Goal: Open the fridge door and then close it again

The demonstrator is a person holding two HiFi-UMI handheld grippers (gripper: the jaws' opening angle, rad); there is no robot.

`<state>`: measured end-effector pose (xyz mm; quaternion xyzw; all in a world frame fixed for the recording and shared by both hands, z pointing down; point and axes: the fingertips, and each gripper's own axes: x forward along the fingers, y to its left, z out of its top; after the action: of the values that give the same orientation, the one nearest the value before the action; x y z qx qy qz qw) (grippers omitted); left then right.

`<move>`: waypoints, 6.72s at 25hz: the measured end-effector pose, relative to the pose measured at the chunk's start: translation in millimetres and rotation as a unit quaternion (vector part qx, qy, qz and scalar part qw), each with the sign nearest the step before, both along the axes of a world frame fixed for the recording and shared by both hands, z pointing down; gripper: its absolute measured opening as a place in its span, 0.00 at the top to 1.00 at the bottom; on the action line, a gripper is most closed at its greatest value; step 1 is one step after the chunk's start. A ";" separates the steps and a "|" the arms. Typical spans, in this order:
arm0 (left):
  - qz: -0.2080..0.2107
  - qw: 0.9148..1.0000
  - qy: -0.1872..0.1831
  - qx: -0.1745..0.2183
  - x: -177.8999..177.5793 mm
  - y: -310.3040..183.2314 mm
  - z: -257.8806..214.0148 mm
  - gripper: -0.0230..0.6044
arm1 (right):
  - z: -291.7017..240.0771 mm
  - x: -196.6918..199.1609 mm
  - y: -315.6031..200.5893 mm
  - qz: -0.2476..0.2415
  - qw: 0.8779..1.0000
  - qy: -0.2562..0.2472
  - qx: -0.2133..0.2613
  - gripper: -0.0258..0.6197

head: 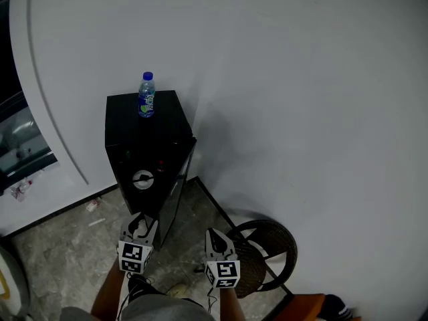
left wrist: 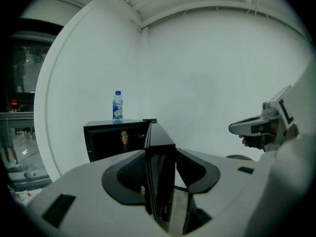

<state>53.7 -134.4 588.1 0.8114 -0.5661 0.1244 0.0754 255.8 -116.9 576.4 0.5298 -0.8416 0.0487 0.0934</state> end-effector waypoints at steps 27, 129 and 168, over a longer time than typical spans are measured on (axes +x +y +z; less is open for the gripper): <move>0.080 0.997 0.014 0.002 92.3 6.3 0.3 0.63 | 0.9 75.9 29.7 0.064 0.998 0.004 0.003 0.92; -0.012 0.998 0.044 0.042 39.3 40.7 -41.2 0.96 | -20.9 32.4 39.2 0.015 0.999 -0.023 0.026 0.92; -0.005 0.999 0.028 0.043 41.5 55.2 -40.6 0.96 | -17.0 59.9 25.3 0.009 1.000 0.003 0.029 0.92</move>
<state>95.2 -79.2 547.5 0.8143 -0.5726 0.0767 0.0569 315.7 -91.6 559.4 0.5399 -0.8376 0.0240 0.0800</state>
